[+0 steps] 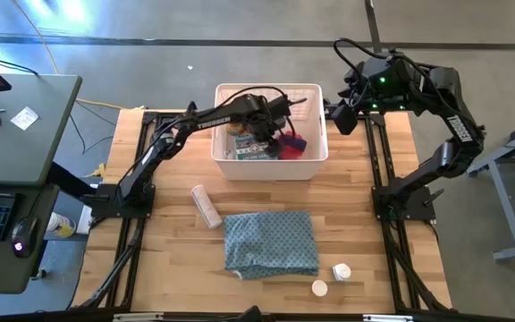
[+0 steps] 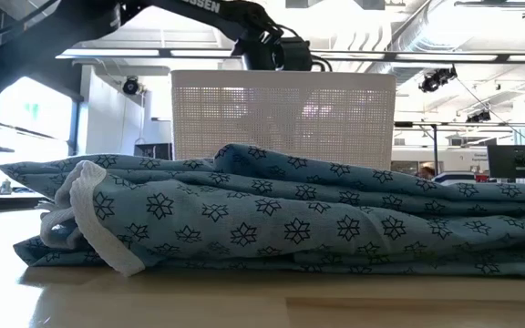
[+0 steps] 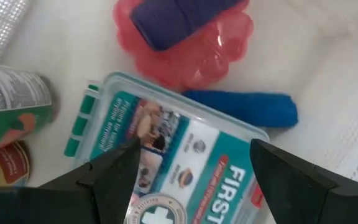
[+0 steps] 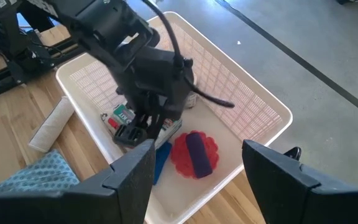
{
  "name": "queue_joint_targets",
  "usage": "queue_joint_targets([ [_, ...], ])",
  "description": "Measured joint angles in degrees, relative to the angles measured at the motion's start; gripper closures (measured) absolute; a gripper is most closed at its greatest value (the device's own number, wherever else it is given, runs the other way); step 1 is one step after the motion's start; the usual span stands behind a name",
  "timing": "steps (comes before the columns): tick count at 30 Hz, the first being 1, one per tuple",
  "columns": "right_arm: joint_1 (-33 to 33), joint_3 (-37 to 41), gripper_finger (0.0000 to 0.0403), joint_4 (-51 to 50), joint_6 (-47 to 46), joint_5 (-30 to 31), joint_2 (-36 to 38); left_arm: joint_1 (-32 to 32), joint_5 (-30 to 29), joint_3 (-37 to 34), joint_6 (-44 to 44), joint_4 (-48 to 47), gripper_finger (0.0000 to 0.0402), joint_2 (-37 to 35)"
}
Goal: Pick & place medical supplies in basket/bin
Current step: Put the first aid kit into the white bin
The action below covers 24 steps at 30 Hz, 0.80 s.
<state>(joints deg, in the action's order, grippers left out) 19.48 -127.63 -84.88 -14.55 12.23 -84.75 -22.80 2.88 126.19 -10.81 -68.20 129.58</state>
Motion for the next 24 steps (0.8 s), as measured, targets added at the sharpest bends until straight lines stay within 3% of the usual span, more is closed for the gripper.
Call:
queue_joint_targets([
  [6,0.0,0.0,0.0171,0.0,0.0,0.0,0.0,1.9,-2.0,0.0,6.2,-5.3,0.0067,0.0],
  [15,0.0,0.0,0.0171,0.0,1.0,0.0,0.0,2.6,-2.6,1.4,7.6,-10.3,0.0067,0.0],
  [24,0.0,0.0,0.0171,0.0,1.1,0.0,0.0,2.6,-4.1,6.3,5.1,-3.0,0.0067,0.0],
])
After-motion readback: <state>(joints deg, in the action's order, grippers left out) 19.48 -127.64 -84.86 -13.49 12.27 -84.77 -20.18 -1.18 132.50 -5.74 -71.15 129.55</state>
